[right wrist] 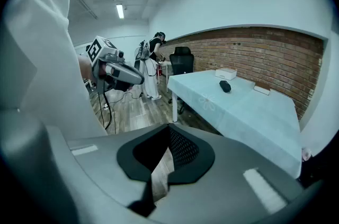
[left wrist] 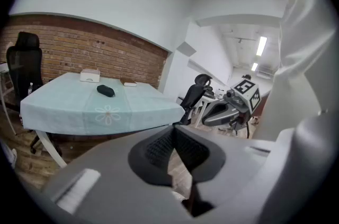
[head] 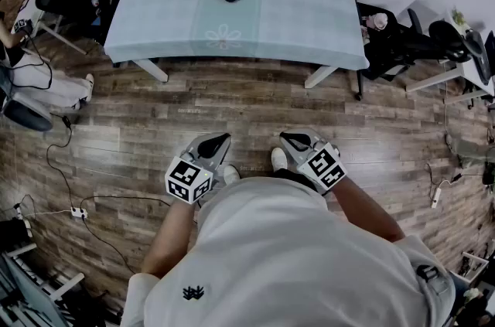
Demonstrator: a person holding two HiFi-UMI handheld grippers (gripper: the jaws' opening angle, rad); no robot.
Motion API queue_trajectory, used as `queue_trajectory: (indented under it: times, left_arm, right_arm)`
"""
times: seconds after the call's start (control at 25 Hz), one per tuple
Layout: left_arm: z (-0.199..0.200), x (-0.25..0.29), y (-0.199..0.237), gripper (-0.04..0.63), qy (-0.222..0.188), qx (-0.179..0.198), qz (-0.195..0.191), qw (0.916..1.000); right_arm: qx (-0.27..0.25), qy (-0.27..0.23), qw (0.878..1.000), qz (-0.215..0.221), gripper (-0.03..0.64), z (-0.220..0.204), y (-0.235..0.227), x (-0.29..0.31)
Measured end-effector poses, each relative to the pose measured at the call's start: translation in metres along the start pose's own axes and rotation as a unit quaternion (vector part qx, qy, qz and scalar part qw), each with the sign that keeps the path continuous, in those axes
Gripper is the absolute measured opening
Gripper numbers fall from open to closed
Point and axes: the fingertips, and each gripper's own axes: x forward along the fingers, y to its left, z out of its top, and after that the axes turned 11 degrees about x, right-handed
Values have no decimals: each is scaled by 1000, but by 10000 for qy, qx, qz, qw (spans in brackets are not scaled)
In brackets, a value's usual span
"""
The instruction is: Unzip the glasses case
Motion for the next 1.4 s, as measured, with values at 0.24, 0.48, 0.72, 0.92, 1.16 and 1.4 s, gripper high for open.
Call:
queue_trajectory:
  times: [0.24,0.48,0.72,0.92,1.16,1.4]
  left_arm:
    - [38,63,-15,57,-44,63,187,9998]
    - [61,116,-33,57,-74,-15,371,9993]
    - [59,122,-12,57,73,-113,556,9984]
    - [57,129,36,57,-13,-63,365,9993]
    - [80,126,124,58,-241,-35,235,9994]
    - [75,113,206,60,-108,164,118,9997]
  right_arm:
    - [-245,-122,9993,266,0,8,-57,-24]
    - [-167,-114,9981,584,0,-3,-106,-33]
    - [120,-39,9959,895,0,-5,-131,-11]
    - [207,-162,9971,717,2,22,-151,29]
    - [66,-72,9979,642,3,83,-152,90]
    - [237,-54,9993,293,3,133,-161,152]
